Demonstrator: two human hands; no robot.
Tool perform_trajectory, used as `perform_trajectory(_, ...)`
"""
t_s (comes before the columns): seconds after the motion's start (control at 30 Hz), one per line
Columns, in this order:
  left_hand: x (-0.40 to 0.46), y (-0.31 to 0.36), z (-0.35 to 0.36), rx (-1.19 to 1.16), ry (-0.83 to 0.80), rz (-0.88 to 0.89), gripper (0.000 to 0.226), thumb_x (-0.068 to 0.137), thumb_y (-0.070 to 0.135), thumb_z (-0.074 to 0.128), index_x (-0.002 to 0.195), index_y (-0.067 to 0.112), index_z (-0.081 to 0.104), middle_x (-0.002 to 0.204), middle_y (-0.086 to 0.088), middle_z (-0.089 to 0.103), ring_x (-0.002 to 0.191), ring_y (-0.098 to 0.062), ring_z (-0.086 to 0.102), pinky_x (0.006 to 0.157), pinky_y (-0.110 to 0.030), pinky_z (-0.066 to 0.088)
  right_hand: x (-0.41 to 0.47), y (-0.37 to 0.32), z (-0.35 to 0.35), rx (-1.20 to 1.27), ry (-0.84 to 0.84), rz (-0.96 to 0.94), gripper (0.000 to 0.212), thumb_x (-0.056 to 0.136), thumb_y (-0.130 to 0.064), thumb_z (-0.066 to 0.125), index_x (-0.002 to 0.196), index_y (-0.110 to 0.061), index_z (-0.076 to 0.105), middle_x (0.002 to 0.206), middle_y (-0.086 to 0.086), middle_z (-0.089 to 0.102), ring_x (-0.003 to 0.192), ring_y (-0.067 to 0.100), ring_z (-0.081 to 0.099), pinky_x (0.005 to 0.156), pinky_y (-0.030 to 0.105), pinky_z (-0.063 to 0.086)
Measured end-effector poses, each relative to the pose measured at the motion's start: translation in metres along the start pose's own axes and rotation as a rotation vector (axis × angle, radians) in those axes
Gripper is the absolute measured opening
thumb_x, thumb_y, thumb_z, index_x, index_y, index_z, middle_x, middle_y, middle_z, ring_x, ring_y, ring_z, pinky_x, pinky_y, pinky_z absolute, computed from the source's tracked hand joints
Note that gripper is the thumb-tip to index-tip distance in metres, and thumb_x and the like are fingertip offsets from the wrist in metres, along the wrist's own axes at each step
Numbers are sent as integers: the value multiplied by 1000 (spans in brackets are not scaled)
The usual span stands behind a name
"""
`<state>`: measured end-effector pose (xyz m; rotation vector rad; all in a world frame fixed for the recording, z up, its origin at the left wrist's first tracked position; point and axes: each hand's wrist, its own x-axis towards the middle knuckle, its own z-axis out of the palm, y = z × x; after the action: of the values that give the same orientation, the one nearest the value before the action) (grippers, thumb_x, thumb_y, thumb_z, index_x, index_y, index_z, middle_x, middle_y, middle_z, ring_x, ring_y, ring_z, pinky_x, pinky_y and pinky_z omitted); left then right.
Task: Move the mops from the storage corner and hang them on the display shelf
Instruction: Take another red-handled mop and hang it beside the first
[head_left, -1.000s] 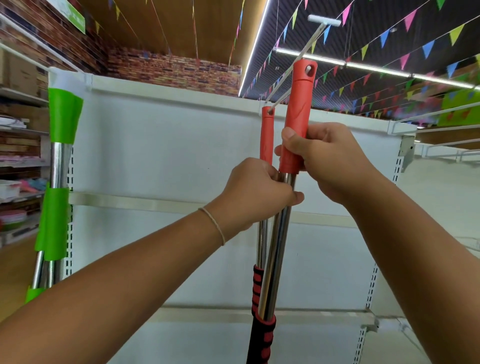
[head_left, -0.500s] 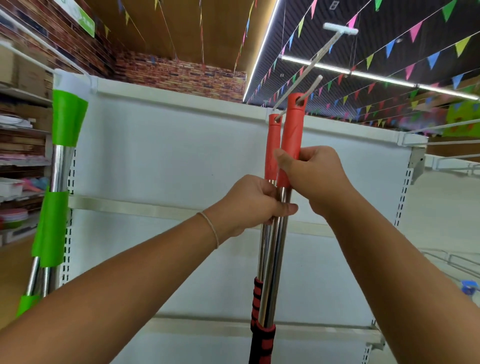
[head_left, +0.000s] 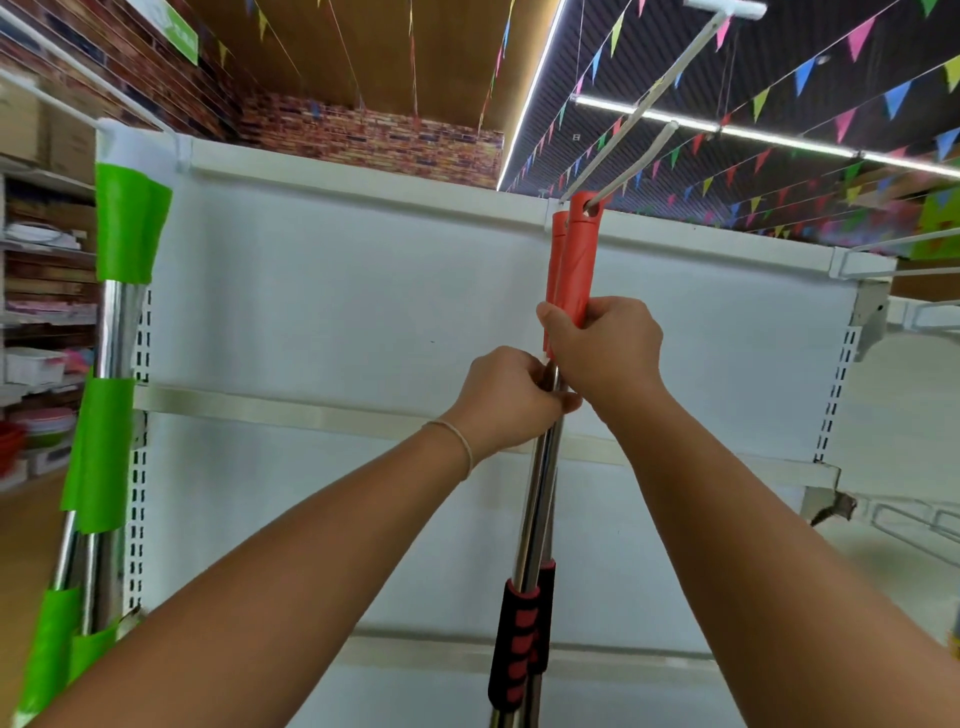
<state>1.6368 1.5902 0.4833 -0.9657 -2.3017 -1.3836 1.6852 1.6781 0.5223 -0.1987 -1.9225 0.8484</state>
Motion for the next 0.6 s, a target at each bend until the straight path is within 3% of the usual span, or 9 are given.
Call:
perform_trajectory(0.17,7,-2,7,9,24,-14,26,84,30,74,79,5,71,72,-7,68,62,-16,58,70,-29,54,5,8,8,-7,26,14,32,90,-43,66,80,-14,70,73,3,71,68,17,68,62,21,50)
perform_trajectory(0.3,12,-4,11,12,42,-48,27,85,29,72,86,2,73,81,-12,72,67,-20,61,74,-32,57,9,14,10,-6,-11,30,30,89,-42,67,78,-14,67,76,4,72,73,19,69,73,31,57)
perform_trajectory(0.47,8,-1,16,102,90,-41,26,90,27,66,85,2,72,79,-12,71,64,-19,58,63,-25,50,6,18,9,24,-56,61,26,88,-40,70,82,-15,69,81,3,72,77,20,70,79,36,59)
perform_trajectory(0.6,-10,0,17,156,66,-32,18,92,24,63,92,8,69,73,0,64,67,-16,58,56,-19,42,0,22,0,31,-119,97,26,87,-38,72,88,-11,75,80,3,72,75,21,70,80,37,59)
